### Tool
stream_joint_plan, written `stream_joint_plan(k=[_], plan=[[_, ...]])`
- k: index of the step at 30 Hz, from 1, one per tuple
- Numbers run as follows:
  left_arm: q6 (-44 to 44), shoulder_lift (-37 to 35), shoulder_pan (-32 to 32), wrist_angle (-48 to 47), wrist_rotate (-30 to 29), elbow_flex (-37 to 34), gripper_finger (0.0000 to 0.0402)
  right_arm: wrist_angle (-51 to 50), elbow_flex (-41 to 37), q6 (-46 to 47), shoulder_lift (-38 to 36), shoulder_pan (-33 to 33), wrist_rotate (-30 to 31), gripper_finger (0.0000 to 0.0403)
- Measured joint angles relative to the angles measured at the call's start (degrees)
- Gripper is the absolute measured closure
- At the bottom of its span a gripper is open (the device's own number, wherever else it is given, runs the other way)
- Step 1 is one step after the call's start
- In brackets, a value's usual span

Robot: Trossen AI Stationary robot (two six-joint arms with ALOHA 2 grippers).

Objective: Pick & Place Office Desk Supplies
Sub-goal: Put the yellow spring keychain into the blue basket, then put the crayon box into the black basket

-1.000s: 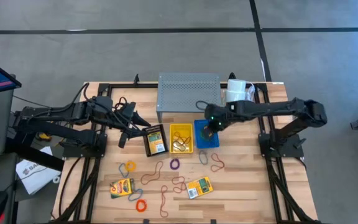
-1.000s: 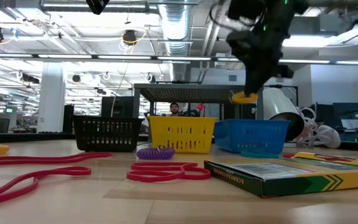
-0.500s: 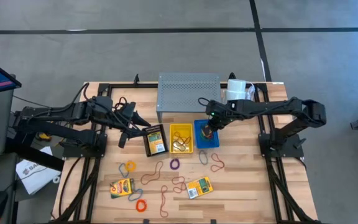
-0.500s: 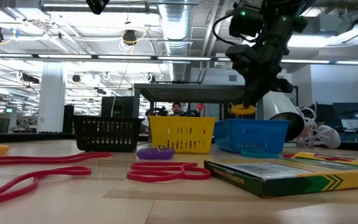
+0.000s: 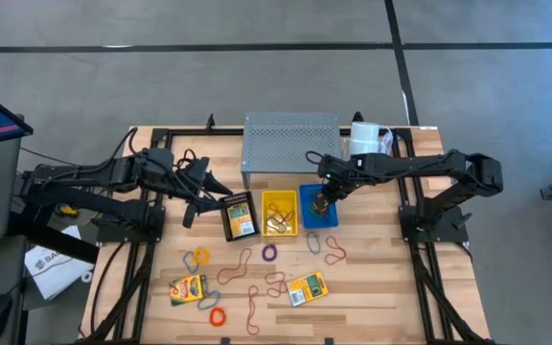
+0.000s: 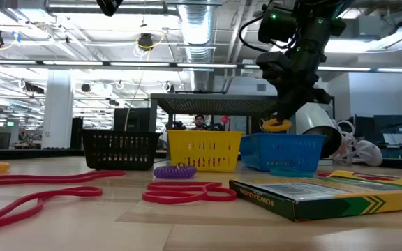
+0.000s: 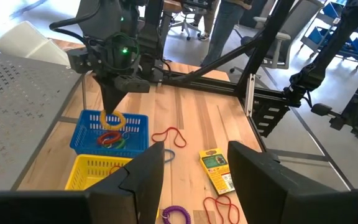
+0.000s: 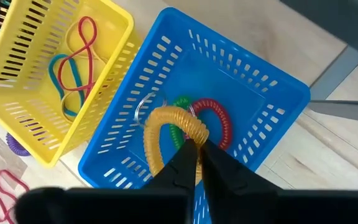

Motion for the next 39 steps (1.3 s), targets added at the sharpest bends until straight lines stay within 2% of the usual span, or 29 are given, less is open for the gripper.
stream_joint_plan(k=[3,9,13,16,21,25,29,33,39], plan=[[0.0,0.0,0.0,0.0,0.0,0.0,0.023,0.0,0.0,0.0,0.0,0.0,0.0,0.0336],[0.0,0.0,0.0,0.0,0.0,0.0,0.023,-0.2,0.0,1.9,0.0,-0.2,0.2,0.0216],[0.0,0.0,0.0,0.0,0.0,0.0,0.023,-0.2,0.0,3.3,0.0,-0.5,0.4,0.017],[0.0,0.0,0.0,0.0,0.0,0.0,0.023,-0.2,0.0,3.4,0.0,-0.4,1.1,0.0166],[0.0,0.0,0.0,0.0,0.0,0.0,0.023,-0.1,0.0,3.9,-0.2,0.2,1.2,0.0186],[-1.5,0.0,0.0,-0.1,0.0,0.0,0.023,0.6,0.0,5.8,-4.4,3.9,1.9,0.0204],[-1.9,0.0,0.0,-1.3,0.0,0.0,0.023,-3.0,0.0,10.2,-10.5,10.9,5.2,0.0219],[-1.9,0.0,0.0,-2.4,0.0,0.0,0.023,-8.5,0.0,19.9,-15.4,20.3,8.6,0.0228],[-1.9,0.0,0.0,-2.2,0.0,0.0,0.023,-10.2,0.0,36.3,-16.7,35.7,11.9,0.0234]])
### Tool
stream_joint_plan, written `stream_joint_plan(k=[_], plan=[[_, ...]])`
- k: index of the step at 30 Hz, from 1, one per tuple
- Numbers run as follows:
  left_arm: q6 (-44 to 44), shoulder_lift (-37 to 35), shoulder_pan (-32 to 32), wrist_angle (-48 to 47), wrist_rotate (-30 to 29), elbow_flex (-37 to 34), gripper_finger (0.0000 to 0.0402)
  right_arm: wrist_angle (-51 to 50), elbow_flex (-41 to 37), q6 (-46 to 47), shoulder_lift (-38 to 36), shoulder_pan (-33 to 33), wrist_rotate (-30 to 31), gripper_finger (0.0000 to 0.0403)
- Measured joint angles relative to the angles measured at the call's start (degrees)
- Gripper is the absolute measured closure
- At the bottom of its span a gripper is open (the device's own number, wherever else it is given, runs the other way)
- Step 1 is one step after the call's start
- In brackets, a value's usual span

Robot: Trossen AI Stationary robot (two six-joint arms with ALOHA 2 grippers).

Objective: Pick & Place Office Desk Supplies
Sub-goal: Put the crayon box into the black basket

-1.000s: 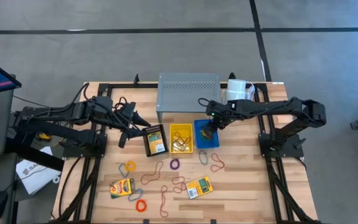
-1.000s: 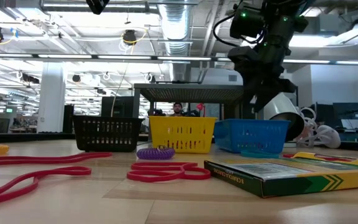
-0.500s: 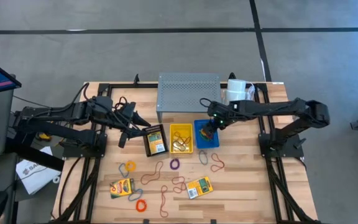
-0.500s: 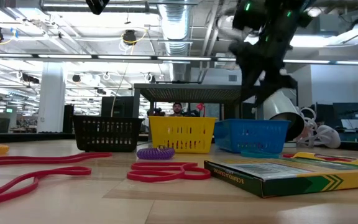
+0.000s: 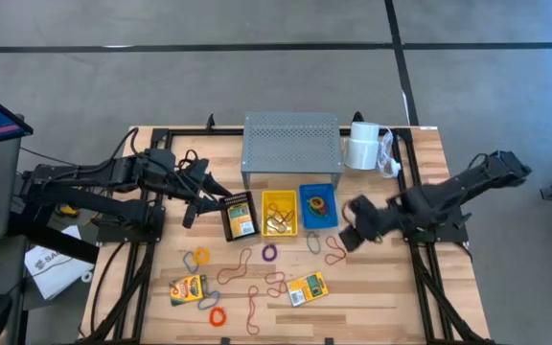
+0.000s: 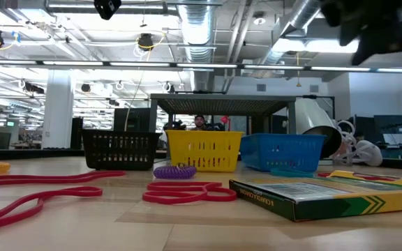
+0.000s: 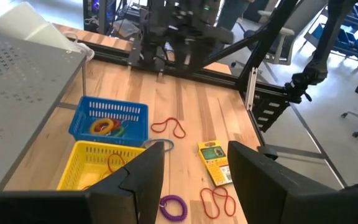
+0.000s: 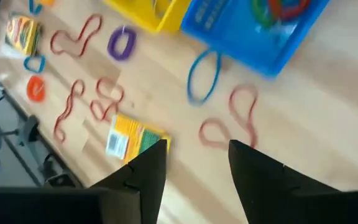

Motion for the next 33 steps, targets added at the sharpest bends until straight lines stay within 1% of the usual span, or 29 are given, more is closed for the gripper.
stream_joint_plan(k=[3,6,9,12,15,18,23,25,29,33], plan=[[0.0,0.0,0.0,0.1,0.0,0.0,0.023,0.9,-1.2,8.3,1.2,6.3,3.4,0.0234],[0.1,0.0,0.0,0.6,0.0,0.0,0.023,4.9,-5.3,17.9,1.7,11.4,7.7,0.0235],[0.2,0.0,0.0,1.7,0.0,0.0,0.023,16.0,-11.5,24.6,1.6,14.8,12.4,0.0235],[0.2,0.0,0.0,3.0,0.0,0.0,0.023,31.3,-18.3,26.1,1.6,16.9,15.0,0.0234],[0.2,0.0,0.0,3.1,0.0,0.0,0.023,45.3,-24.8,25.9,2.6,17.7,15.1,0.0235],[0.2,0.0,0.0,3.1,0.0,0.0,0.023,52.5,-28.5,25.9,3.9,17.7,15.1,0.0236],[0.0,0.0,0.0,3.0,0.0,0.0,0.023,54.5,-29.4,25.9,7.4,17.5,14.5,0.0236],[0.0,0.0,0.0,3.0,0.0,0.0,0.023,56.4,-29.4,26.1,9.6,17.5,13.2,0.0237],[0.0,0.0,0.0,3.0,0.0,0.0,0.023,63.0,-29.4,26.2,15.2,17.5,10.0,0.0239],[0.0,0.0,0.0,3.0,0.0,0.0,0.023,71.1,-29.4,26.4,21.1,17.5,8.8,0.024]])
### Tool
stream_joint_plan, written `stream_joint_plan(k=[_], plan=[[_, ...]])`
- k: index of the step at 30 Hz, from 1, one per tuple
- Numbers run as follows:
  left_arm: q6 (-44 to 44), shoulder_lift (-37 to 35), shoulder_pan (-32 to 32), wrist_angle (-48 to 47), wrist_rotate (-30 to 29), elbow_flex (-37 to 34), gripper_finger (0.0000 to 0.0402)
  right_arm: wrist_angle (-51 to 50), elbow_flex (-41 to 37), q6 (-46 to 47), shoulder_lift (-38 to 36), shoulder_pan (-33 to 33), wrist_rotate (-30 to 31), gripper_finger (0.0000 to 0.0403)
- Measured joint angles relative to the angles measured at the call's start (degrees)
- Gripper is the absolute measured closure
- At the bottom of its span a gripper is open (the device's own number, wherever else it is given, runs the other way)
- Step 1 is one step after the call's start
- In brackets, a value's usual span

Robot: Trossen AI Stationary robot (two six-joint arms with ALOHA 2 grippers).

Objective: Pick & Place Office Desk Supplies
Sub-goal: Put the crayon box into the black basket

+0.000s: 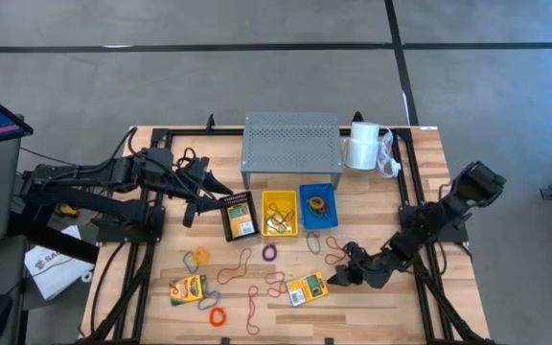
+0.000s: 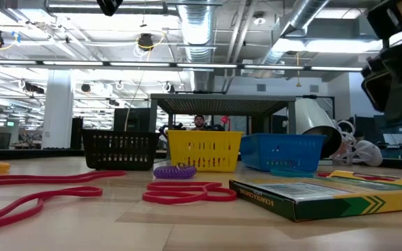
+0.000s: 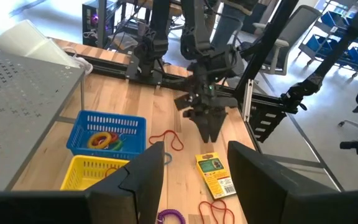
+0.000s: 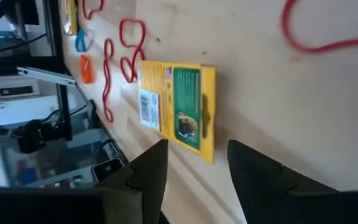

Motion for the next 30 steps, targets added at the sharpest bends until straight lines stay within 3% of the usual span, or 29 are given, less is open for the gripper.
stream_joint_plan(k=[10,30], plan=[[-0.2,0.0,0.0,0.0,0.0,0.0,0.023,11.3,1.1,1.2,9.5,-1.7,0.0,0.024],[-1.3,0.0,0.0,0.0,0.0,0.0,0.023,8.5,2.6,-2.5,10.3,-5.6,-4.5,0.024]])
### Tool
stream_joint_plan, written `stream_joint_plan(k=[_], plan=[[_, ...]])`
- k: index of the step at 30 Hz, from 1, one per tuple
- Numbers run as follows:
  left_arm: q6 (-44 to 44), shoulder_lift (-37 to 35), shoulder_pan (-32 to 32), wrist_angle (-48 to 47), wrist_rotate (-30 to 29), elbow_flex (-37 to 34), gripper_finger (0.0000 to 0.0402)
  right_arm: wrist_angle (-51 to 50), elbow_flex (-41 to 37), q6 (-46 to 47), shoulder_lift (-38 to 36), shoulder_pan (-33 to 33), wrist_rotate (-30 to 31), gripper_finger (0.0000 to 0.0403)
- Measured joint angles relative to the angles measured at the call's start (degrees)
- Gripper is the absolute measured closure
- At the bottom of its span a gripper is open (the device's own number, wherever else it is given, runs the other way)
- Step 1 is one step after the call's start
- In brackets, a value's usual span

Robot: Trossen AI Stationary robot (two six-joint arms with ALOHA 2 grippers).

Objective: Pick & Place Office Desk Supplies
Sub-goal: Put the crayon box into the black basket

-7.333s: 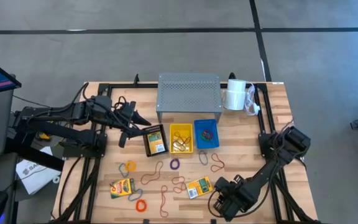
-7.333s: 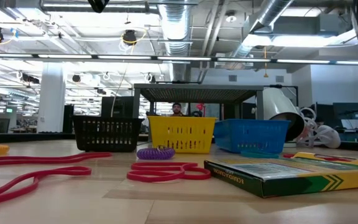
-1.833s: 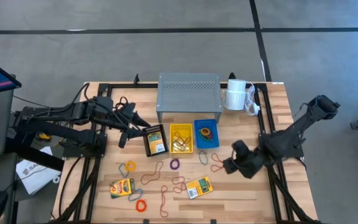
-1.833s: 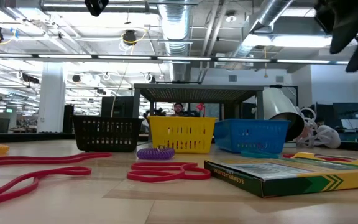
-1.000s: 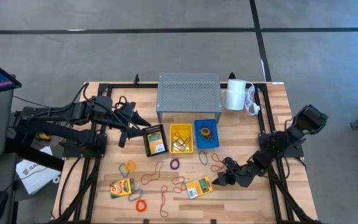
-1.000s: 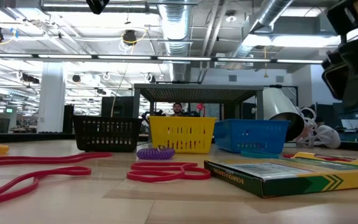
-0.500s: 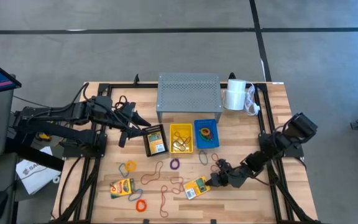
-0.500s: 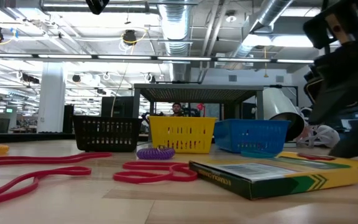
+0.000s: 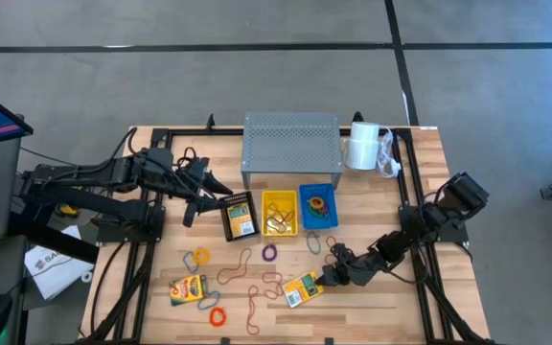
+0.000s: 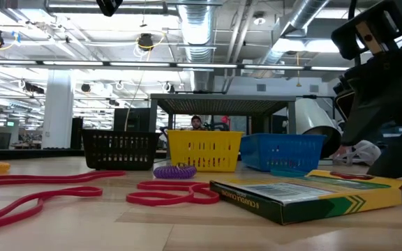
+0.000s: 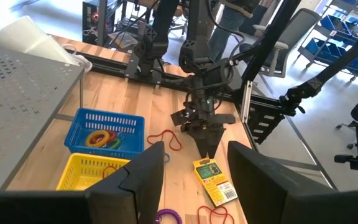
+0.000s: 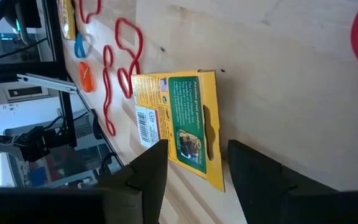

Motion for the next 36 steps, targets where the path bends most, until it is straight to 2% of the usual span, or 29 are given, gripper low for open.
stream_joint_plan(k=[6,12,21,26,30,36], plan=[[0.0,0.0,0.0,0.0,0.0,0.0,0.023,-0.1,0.0,-1.0,0.0,-1.6,-0.3,0.024],[0.0,0.0,0.0,0.0,0.0,0.0,0.023,-1.8,0.0,-1.9,0.0,-2.8,-4.1,0.0248],[0.0,0.0,0.0,0.0,0.0,0.0,0.023,-1.6,-0.1,-2.0,0.1,-2.8,-4.6,0.0344],[0.0,0.0,0.0,0.0,0.0,0.0,0.023,-1.5,-0.1,-2.1,0.1,-2.5,-4.5,0.037],[0.0,0.0,0.0,0.0,0.0,0.0,0.023,-1.8,-0.1,-1.9,0.1,-2.6,-4.5,0.035],[0.0,0.0,0.0,0.0,0.0,0.0,0.023,-2.6,0.0,-1.9,0.1,-2.6,-4.6,0.0269]])
